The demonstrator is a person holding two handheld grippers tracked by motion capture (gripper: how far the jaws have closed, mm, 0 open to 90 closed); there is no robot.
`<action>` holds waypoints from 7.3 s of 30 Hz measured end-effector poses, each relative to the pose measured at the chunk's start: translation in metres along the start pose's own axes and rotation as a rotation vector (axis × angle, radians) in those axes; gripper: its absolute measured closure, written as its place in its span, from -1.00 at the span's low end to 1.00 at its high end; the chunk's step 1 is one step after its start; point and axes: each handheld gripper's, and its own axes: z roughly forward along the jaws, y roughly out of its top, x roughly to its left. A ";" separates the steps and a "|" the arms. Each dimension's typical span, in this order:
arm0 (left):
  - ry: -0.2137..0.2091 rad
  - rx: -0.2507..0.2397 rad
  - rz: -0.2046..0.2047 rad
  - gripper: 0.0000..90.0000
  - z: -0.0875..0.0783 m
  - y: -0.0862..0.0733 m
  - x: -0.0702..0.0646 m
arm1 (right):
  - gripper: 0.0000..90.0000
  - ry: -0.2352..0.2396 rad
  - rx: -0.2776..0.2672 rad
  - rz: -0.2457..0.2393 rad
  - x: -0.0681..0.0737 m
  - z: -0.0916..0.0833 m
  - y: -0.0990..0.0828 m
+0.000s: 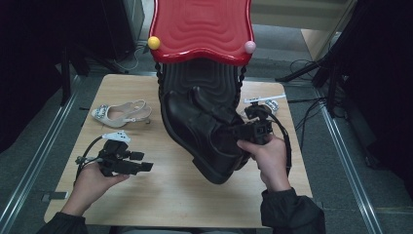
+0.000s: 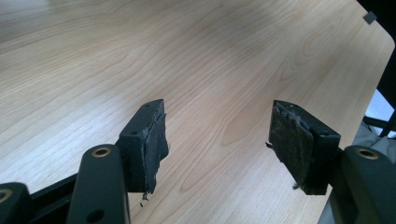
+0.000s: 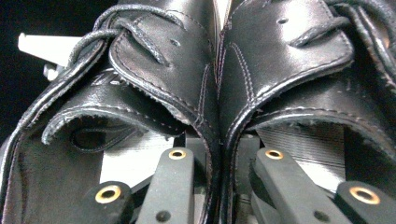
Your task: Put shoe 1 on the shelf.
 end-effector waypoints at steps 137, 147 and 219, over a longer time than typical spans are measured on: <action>-0.091 -0.117 0.264 1.00 -0.052 0.234 -0.032 | 0.33 -0.112 -0.135 -0.209 -0.011 0.052 -0.016; -0.074 -0.133 0.285 1.00 -0.050 0.291 -0.037 | 0.56 -0.114 -0.152 -0.219 -0.019 0.053 -0.015; -0.014 -0.159 0.242 1.00 -0.025 0.342 -0.011 | 1.00 -0.151 -0.146 -0.146 -0.049 0.063 0.032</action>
